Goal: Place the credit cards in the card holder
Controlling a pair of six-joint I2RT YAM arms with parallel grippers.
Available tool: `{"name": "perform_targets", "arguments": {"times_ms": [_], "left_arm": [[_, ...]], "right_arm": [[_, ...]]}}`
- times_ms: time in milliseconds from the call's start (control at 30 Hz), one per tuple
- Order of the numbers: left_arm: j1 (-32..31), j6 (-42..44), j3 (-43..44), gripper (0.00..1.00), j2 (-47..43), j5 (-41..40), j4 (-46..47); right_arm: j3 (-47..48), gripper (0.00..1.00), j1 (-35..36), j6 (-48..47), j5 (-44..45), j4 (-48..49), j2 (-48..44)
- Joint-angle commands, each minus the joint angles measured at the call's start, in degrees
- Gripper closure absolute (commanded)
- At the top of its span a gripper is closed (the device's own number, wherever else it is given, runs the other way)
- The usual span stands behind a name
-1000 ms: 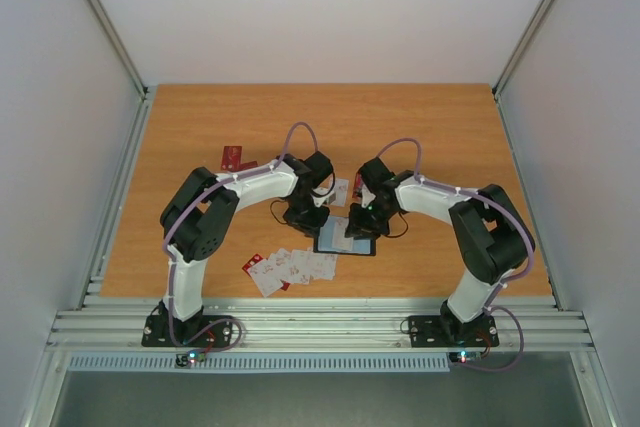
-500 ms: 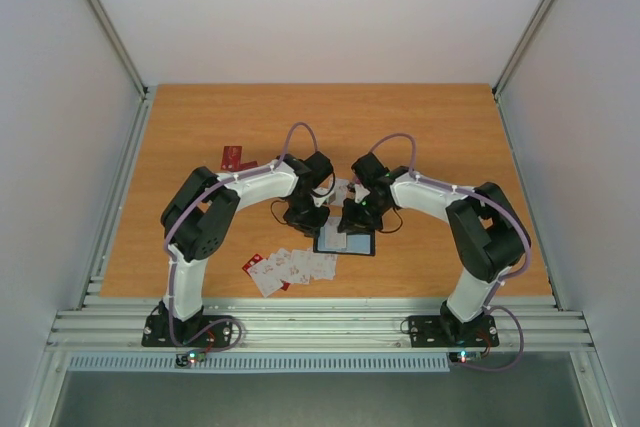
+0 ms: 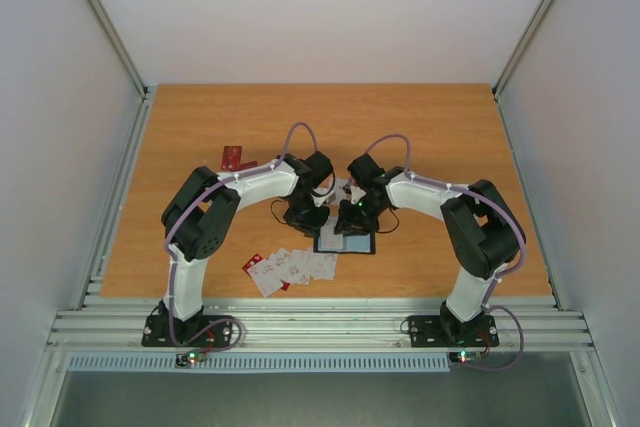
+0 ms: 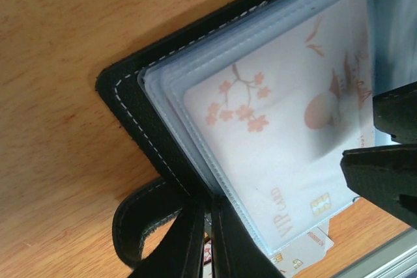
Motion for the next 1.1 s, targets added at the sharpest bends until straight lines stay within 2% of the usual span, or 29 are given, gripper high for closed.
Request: {"name": "perform_targets", "arguments": {"times_ms": [0,167,400,633,1067], "left_arm": [[-0.11,0.29,0.39,0.93,2.22,0.08,1.09],[-0.08,0.24,1.4,0.93,2.22,0.01,1.18],[-0.07,0.63,5.13,0.92,3.8,0.27,0.75],[-0.09,-0.52,7.44,0.92,5.73,1.8,1.91],[-0.12,-5.91,6.55,0.92,3.15,6.33,6.04]], "right_arm": [[1.9,0.75,0.69,0.6,-1.34,0.56,0.07],[1.78,0.75,0.71,0.17,-0.9,-1.55,-1.47],[3.12,0.75,0.14,-1.6,5.21,-9.73,-4.48],[2.59,0.73,-1.46,-2.11,9.01,-13.92,-8.71],[-6.17,0.72,-1.55,5.42,6.96,-11.39,-16.91]]}}
